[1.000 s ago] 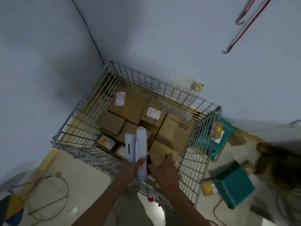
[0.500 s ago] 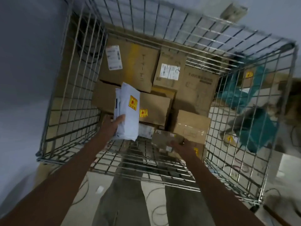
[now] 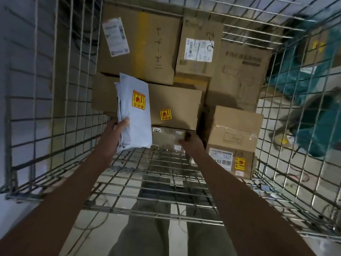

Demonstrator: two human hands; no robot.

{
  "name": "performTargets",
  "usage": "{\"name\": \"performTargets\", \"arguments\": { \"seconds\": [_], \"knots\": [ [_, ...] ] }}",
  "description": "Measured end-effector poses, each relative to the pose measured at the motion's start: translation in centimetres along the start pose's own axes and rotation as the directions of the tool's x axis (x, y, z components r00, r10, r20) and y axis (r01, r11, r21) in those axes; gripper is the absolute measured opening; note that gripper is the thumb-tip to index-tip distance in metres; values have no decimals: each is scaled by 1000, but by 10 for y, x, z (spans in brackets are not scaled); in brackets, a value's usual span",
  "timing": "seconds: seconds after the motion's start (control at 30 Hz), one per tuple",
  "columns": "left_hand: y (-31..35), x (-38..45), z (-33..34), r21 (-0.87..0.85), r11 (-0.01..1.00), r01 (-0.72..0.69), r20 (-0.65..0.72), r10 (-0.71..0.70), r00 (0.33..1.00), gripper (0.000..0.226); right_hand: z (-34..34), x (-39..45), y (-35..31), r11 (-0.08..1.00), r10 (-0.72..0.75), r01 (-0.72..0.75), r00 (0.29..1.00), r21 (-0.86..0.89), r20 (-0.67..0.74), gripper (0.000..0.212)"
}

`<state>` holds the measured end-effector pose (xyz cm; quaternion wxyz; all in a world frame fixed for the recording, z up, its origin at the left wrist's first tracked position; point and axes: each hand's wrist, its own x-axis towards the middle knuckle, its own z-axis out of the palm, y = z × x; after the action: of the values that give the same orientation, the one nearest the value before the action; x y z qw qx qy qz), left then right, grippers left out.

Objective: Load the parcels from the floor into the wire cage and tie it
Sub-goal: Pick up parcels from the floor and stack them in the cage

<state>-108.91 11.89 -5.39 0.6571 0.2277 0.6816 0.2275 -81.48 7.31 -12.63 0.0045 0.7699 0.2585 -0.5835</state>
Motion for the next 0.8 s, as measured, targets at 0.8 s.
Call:
{"name": "performTargets", "arguments": {
  "seconds": [0.8],
  "knots": [
    [37,-59,209,83,992,98,249,-116,962,62,-131,-92,-23,713,-274,308,949,630,-154,48]
  ]
}}
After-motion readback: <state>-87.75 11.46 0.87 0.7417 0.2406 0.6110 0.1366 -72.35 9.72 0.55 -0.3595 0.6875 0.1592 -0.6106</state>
